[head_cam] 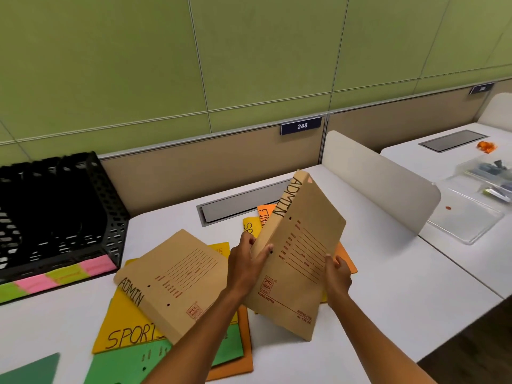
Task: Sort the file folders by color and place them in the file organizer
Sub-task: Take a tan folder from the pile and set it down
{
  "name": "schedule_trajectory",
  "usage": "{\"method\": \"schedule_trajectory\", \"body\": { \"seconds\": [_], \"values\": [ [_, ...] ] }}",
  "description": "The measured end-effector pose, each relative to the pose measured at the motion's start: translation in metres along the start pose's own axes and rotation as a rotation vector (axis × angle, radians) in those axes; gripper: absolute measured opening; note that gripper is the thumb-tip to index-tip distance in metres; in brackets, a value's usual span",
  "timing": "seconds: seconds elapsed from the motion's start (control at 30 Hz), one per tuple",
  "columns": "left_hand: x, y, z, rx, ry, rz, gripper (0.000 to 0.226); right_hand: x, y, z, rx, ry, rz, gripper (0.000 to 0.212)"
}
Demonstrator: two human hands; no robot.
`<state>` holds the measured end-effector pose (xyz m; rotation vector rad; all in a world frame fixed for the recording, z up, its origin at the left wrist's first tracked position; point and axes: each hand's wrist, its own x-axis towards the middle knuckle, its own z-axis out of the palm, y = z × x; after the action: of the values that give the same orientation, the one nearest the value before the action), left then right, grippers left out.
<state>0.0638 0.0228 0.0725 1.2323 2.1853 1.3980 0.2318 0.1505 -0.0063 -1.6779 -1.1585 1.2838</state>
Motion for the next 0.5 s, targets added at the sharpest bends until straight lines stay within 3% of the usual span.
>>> {"method": "schedule_trajectory", "body": {
  "seconds": [0.33,0.5],
  "values": [
    [-0.052,-0.001,-0.061,-0.033,0.11,0.172,0.036,-0.066,-0.023,0.016,0.135,-0.005,-0.126,0.043],
    [-0.08,-0.018,-0.106,-0.11,0.133,0.154,0.033,-0.108,-0.026,0.036,0.127,-0.029,-0.198,0.037]
  ]
}}
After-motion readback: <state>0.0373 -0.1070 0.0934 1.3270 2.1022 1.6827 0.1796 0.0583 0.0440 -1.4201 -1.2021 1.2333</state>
